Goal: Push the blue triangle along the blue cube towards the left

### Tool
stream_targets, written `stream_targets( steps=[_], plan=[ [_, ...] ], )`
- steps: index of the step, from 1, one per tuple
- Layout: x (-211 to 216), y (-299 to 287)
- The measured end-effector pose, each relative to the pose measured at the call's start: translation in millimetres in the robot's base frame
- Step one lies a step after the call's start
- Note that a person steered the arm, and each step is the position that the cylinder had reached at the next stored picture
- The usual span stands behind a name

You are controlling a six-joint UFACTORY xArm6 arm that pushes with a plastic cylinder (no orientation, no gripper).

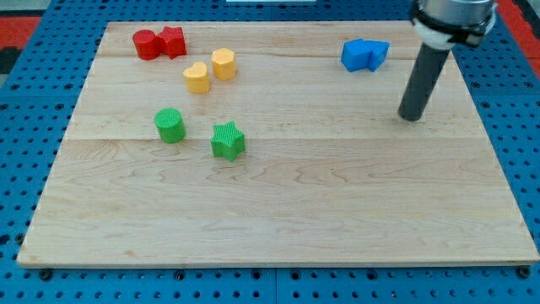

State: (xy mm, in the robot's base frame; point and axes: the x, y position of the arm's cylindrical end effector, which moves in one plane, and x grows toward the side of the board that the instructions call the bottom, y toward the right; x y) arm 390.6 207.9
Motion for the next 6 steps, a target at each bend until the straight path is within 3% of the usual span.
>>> stream_targets(
  steps=[2, 4, 5, 6],
  plan=[
    [-125.9, 29.9],
    [-110.3, -108.8],
    [-92.0, -152.0],
    [-112.2, -154.6]
  ],
)
